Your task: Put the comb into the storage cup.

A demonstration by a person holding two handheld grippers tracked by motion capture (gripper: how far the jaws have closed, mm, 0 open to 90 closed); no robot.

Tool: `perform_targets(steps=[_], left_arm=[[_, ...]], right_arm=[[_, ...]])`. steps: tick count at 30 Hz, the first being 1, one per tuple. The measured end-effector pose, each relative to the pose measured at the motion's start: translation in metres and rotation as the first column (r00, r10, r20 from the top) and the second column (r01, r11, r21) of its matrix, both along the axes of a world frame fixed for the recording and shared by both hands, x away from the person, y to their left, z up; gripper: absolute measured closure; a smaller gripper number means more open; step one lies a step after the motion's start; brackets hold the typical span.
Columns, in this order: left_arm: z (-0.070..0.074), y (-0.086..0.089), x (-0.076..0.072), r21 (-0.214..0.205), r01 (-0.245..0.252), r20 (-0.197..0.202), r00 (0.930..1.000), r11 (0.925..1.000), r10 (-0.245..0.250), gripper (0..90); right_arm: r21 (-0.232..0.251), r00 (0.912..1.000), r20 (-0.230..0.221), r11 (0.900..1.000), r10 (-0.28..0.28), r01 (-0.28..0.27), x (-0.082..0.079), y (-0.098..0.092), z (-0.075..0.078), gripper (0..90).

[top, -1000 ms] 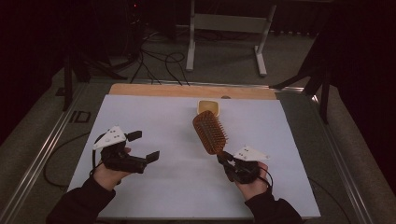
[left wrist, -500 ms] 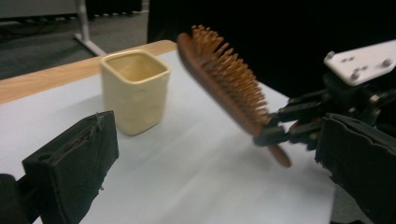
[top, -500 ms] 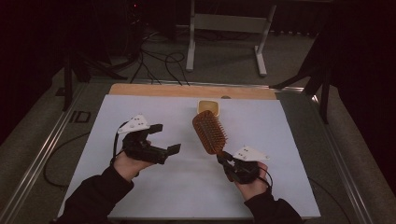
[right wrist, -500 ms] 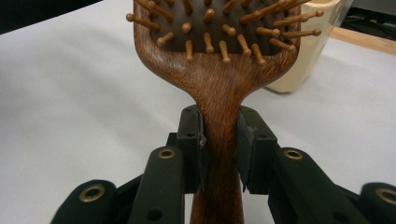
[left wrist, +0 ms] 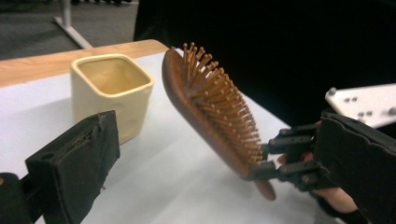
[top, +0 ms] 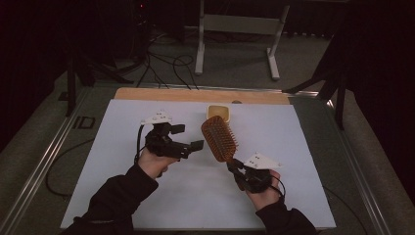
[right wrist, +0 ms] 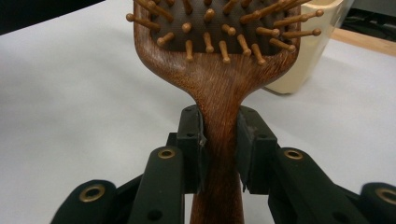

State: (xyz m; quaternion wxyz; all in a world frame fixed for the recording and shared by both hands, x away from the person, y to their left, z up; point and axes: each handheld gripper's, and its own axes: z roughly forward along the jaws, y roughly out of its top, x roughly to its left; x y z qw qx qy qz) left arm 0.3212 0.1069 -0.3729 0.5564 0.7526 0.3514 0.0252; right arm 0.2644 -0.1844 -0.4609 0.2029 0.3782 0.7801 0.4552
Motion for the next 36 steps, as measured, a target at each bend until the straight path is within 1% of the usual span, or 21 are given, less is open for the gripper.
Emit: perform_targets(steps=[1,2,4,5,6,7,8,9,10,11,12,13,14,15,16,20,21,23,25,28,36], left_arm=[[0.0,-0.003,0.004,-0.019,-0.004,-0.013,0.9999,0.9998,0.003,1.0],[0.0,-0.005,0.006,-0.026,-0.002,-0.021,0.9998,0.9997,0.002,1.2],[-0.001,-0.007,0.008,-0.028,-0.003,-0.027,0.9996,0.9996,0.002,1.4],[-0.002,-0.011,0.011,-0.029,-0.008,-0.04,0.9992,0.9996,0.007,1.5],[-0.002,-0.011,0.011,-0.029,-0.008,-0.04,0.9992,0.9996,0.007,1.8],[-0.003,-0.015,0.014,-0.032,-0.013,-0.055,0.9984,0.9994,0.012,1.9],[-0.003,-0.015,0.014,-0.032,-0.013,-0.055,0.9984,0.9994,0.012,1.9],[-0.005,-0.018,0.018,-0.039,-0.024,-0.071,0.9972,0.9989,0.021,2.0],[-0.005,-0.018,0.018,-0.039,-0.024,-0.071,0.9972,0.9989,0.021,2.0],[-0.007,-0.021,0.021,-0.045,-0.036,-0.091,0.9953,0.9983,0.032,2.1],[-0.007,-0.021,0.021,-0.045,-0.036,-0.091,0.9953,0.9983,0.032,2.1],[-0.009,-0.025,0.025,-0.028,-0.04,-0.114,0.9927,0.9988,0.037,2.1],[-0.009,-0.025,0.025,-0.028,-0.04,-0.114,0.9927,0.9988,0.037,2.1],[-0.012,-0.029,0.029,-0.029,-0.043,-0.136,0.99,0.9986,0.039,2.1],[-0.013,-0.031,0.03,-0.03,-0.046,-0.145,0.9886,0.9985,0.041,2.1],[-0.015,-0.036,0.032,-0.031,-0.057,-0.162,0.9855,0.9979,0.051,2.5],[-0.016,-0.039,0.034,-0.039,-0.058,-0.178,0.9826,0.9976,0.05,2.9],[-0.017,-0.041,0.036,-0.062,-0.074,-0.191,0.9796,0.9953,0.061,6.0],[-0.018,-0.042,0.037,-0.085,-0.079,-0.211,0.9756,0.9932,0.06,9.6],[-0.02,-0.045,0.038,-0.102,-0.085,-0.222,0.9732,0.9912,0.06,15.1],[-0.024,-0.053,0.037,-0.109,-0.087,-0.241,0.9687,0.9902,0.059,19.7]], right_arm=[[0.0,1.0,-0.004,1.0,0.003,-0.003,0.0,0.0,0.0,73.1],[-0.002,1.0,0.001,1.0,0.0,0.0,0.0,0.0,0.0,73.0],[0.001,1.0,0.0,1.0,0.004,-0.004,0.0,0.0,0.0,73.1],[-0.005,1.0,0.001,1.0,0.006,-0.006,0.0,0.0,0.0,73.1],[-0.001,1.0,0.0,1.0,0.007,-0.007,0.0,0.001,0.0,73.0],[-0.001,1.0,0.0,1.0,0.008,-0.008,0.0,0.001,0.0,73.0],[-0.001,1.0,0.0,1.0,0.008,-0.008,0.0,0.001,0.0,73.0],[-0.004,1.0,0.003,1.0,0.008,-0.008,0.0,0.001,0.0,73.0],[-0.005,1.0,0.002,1.0,0.009,-0.009,0.0,0.001,0.0,73.0],[-0.005,0.9999,0.005,0.9999,0.011,-0.011,0.0,0.001,0.0,73.0],[-0.003,0.9999,0.004,0.9999,0.011,-0.011,0.0,0.001,0.0,73.0],[-0.003,0.9999,0.003,0.9999,0.011,-0.011,0.0,0.001,0.001,73.0],[-0.003,0.9999,0.003,0.9999,0.011,-0.011,0.0,0.001,0.001,73.0],[-0.002,0.9999,0.002,0.9999,0.013,-0.013,0.0,0.001,0.001,73.0],[-0.004,0.9999,0.003,0.9999,0.014,-0.014,0.0,0.001,0.001,73.0],[-0.003,0.9999,0.002,0.9999,0.014,-0.014,0.0,0.001,0.001,73.0],[-0.002,0.9999,0.002,0.9999,0.016,-0.016,0.0,0.001,0.001,73.0],[-0.003,0.9998,0.002,0.9998,0.017,-0.017,0.0,0.002,0.001,73.0],[-0.003,0.9998,0.001,0.9998,0.022,-0.022,0.0,0.002,0.001,73.0],[0.001,0.9998,0.001,0.9998,0.022,-0.022,-0.001,0.002,0.001,73.0],[0.003,0.9998,0.0,0.9998,0.021,-0.021,0.0,0.002,0.001,73.0]])
